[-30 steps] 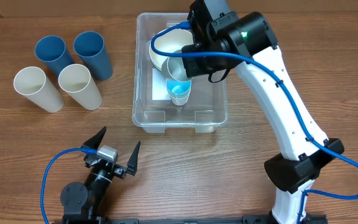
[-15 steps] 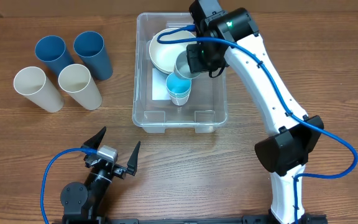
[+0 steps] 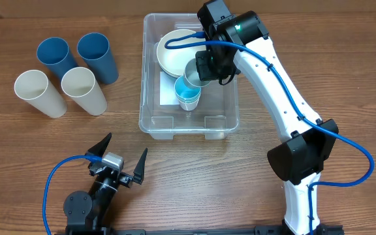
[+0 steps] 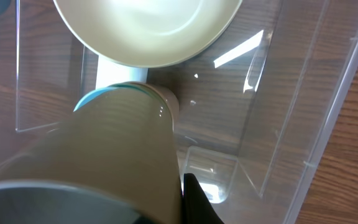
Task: Pack container
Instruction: 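Carry the grey cup over the cup stack and lower it in, then release the grey cup and raise the right gripper away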
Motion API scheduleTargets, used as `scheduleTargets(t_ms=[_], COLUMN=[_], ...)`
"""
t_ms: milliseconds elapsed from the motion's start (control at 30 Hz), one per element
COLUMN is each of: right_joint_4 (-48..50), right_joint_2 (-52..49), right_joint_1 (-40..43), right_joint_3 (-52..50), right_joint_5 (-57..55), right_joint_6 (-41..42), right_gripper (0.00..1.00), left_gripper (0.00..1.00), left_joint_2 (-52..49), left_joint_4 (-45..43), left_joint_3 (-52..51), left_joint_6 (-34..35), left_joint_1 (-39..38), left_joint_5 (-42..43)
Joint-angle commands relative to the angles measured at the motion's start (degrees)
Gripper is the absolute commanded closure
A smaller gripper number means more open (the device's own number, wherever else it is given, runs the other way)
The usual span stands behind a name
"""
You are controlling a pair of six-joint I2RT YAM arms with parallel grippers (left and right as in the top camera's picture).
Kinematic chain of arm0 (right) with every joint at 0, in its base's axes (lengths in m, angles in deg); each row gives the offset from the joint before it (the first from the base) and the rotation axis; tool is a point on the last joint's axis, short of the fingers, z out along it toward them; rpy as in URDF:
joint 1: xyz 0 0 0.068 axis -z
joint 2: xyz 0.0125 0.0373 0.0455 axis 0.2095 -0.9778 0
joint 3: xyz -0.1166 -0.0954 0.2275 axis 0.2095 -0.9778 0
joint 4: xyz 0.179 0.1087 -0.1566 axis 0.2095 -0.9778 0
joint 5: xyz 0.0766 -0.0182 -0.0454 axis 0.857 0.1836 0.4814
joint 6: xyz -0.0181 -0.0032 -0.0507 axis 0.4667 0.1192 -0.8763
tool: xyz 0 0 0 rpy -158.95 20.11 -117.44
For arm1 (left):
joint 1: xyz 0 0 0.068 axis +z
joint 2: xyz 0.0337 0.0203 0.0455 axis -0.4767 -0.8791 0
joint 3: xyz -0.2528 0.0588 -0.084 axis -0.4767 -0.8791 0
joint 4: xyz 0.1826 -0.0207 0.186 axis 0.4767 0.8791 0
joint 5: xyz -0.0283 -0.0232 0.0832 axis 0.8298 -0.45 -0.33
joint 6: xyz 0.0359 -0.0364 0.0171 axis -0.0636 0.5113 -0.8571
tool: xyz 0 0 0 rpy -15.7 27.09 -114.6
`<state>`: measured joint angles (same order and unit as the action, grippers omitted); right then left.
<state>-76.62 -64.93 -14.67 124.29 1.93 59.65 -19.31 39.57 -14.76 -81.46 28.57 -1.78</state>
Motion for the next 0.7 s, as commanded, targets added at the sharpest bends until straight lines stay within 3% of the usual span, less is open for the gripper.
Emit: scheduleTargets(t_ms=[0,200,233,267,300,333,500,667], right_joint_4=[-0.15,-0.37,-0.46,-0.55,-0.57,-0.61,-3.56,-8.44], right_joint_2=[0.04,0.04,0.04,0.04,0.04,0.04,0.35,1.2], right_joint_1=[-0.96,-1.9,-1.9,-1.9,-1.9,-1.9,-0.59,9.44], right_joint_3=[-0.04,-0.07,-0.07,-0.07,-0.07,-0.07,3.85,16.06], right_joint_5=[1.14,1.11,1.11,1.11,1.11,1.14,0.9,0.52], right_joint_6=[-1.33,-1.51,-1.51,-1.51,-1.53,-1.53,-3.28,-1.79], right_gripper=[0.96,0.96,0.86,0.59,0.38,0.27,0.13,0.0], left_gripper=[0.0,0.0,0.0,0.0,0.0,0.0,0.0,0.0], left_joint_2=[0.44,0.44,0.44,0.44,0.44,0.44,0.44,0.44], left_joint_4=[-0.04,-0.04,-0.04,-0.04,-0.04,-0.04,-0.04,-0.04], left_joint_3=[-0.17,-0.17,-0.17,-0.17,-0.17,-0.17,-0.17,-0.17], left_joint_6=[0.17,0.17,0.17,0.17,0.17,0.17,0.17,0.17], left_joint_1=[0.42,0.42,0.42,0.42,0.42,0.42,0.42,0.42], left_joint_5=[0.83,0.85,0.85,0.83,0.85,0.85,0.85,0.85])
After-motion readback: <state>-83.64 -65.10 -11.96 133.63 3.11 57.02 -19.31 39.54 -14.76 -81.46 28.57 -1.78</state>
